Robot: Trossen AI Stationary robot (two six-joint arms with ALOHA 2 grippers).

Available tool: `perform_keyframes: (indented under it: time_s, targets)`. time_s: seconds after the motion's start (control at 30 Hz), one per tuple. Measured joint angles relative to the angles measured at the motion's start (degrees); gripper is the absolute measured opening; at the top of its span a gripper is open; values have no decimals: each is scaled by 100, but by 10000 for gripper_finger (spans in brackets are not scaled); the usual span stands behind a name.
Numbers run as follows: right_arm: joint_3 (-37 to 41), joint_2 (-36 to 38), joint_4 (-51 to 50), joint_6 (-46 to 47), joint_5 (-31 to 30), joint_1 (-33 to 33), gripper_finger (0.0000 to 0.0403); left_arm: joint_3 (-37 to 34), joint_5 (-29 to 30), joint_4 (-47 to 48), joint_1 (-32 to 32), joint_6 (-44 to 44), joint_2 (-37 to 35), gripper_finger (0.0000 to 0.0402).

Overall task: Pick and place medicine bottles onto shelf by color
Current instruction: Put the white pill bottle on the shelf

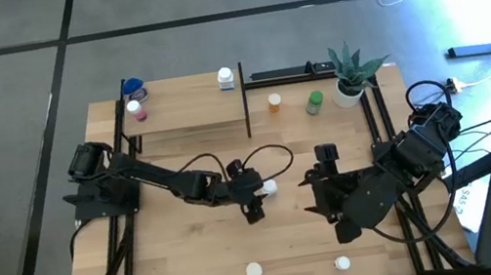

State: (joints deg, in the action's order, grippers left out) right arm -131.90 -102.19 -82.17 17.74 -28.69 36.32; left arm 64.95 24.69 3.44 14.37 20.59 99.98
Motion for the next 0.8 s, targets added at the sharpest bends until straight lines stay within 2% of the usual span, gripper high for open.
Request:
perform_keyframes:
  time_s: [0.13, 0.47, 0.8]
  targets:
    - [0, 0, 27, -5, 0, 0, 239, 0, -276, -4, 0, -610, -2, 225]
    - [0, -2, 26, -12, 28, 0, 239, 3, -140, -69, -210, -584, 62, 304]
    - [0, -2, 84, -6, 37, 0, 239, 23, -299, -526, -453, -458, 375, 310]
